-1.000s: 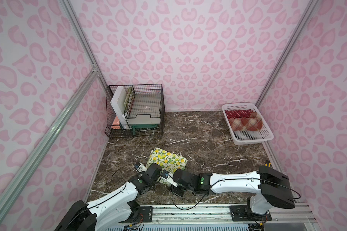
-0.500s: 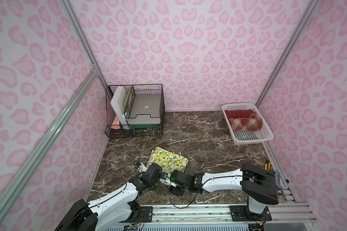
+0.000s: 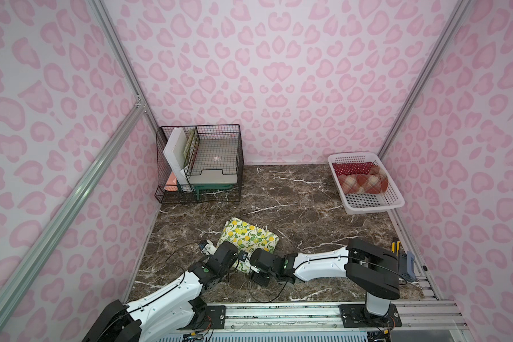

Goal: Roll up the skirts
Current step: Roll the skirt at the center of the board.

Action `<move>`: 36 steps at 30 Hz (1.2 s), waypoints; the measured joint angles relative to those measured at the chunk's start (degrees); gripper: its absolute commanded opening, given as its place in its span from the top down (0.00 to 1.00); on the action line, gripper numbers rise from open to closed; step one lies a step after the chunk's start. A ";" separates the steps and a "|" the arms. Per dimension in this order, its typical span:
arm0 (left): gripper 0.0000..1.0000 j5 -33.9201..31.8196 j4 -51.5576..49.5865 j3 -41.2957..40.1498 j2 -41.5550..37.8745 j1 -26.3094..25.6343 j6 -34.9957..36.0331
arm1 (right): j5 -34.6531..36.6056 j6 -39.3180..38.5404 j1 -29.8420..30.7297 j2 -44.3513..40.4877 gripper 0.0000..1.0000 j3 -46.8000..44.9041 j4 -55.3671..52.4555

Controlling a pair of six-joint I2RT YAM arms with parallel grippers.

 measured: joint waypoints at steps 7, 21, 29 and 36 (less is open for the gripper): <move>1.00 1.64 0.07 0.24 0.96 -0.04 0.37 | -3.23 2.03 -5.70 -11.04 0.25 -0.81 -7.30; 1.00 0.70 1.57 0.52 3.43 -0.04 3.08 | -25.35 3.26 -5.05 -16.35 0.32 4.17 -17.57; 1.00 0.72 2.62 0.50 4.15 0.00 3.67 | -25.55 2.99 -3.15 -14.21 0.34 7.10 -16.70; 1.00 1.38 2.78 -0.13 3.78 0.55 3.65 | -24.98 0.87 -3.30 -11.58 0.34 6.60 -14.34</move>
